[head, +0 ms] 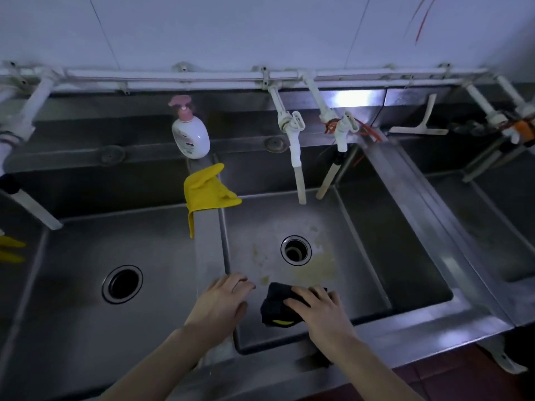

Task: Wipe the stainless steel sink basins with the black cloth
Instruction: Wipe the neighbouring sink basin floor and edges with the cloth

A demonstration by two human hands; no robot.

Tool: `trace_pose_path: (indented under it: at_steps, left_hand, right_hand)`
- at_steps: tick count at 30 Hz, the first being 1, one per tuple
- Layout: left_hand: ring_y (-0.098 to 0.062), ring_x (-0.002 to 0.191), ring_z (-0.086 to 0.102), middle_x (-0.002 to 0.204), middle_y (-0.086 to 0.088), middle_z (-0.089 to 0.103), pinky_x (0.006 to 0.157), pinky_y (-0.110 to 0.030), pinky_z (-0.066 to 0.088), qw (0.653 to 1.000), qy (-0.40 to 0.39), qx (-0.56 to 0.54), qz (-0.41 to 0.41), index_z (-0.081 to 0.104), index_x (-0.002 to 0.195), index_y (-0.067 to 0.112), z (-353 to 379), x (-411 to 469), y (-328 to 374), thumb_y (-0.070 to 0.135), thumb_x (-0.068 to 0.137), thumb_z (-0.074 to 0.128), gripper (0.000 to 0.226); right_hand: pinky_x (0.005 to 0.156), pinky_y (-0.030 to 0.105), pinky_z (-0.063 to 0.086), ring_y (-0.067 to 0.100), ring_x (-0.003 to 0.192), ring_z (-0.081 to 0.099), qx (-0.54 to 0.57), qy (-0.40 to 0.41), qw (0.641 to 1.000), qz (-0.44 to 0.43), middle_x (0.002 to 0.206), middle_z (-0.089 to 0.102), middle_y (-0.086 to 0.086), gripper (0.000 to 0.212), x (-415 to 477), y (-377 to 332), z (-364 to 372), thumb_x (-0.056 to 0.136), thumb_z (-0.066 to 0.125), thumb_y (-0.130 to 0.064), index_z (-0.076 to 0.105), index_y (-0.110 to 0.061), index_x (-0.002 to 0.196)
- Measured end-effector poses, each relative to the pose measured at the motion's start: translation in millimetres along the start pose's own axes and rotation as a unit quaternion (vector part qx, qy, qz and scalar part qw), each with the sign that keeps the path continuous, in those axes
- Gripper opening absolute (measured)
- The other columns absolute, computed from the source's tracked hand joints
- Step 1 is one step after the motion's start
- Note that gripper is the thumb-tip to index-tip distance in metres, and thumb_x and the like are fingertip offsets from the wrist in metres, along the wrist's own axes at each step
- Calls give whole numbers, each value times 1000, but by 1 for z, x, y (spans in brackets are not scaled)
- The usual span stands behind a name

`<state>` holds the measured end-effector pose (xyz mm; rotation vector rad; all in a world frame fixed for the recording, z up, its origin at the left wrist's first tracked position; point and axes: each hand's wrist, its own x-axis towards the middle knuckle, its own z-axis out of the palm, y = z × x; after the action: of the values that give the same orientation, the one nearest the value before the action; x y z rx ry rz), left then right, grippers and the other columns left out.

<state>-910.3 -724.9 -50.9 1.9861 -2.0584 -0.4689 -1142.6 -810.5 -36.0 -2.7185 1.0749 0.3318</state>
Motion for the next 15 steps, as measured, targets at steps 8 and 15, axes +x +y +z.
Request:
trace_pose_path:
  at_steps: [8,15]
  left_hand:
    - [-19,95,58,105,1,60,93,-36,49,999,0,18,29,63,98,24,5,33,-13,17,68,72,32]
    - [-18,88,61,95,3,61,86,-32,48,996,-18,84,10,65,88,26,25,83,-14,21,64,75,27]
  right_hand:
    - [86,52,43,34,118,44,-1,-91,995,-50,138,50,3,72,46,15,13,63,71,-1,54,-28,128]
    - [62,46,53,28,89,62,-52,-126,986,-92,106,68,-2,62,107,46,65,41,90,-19,71,-33,98]
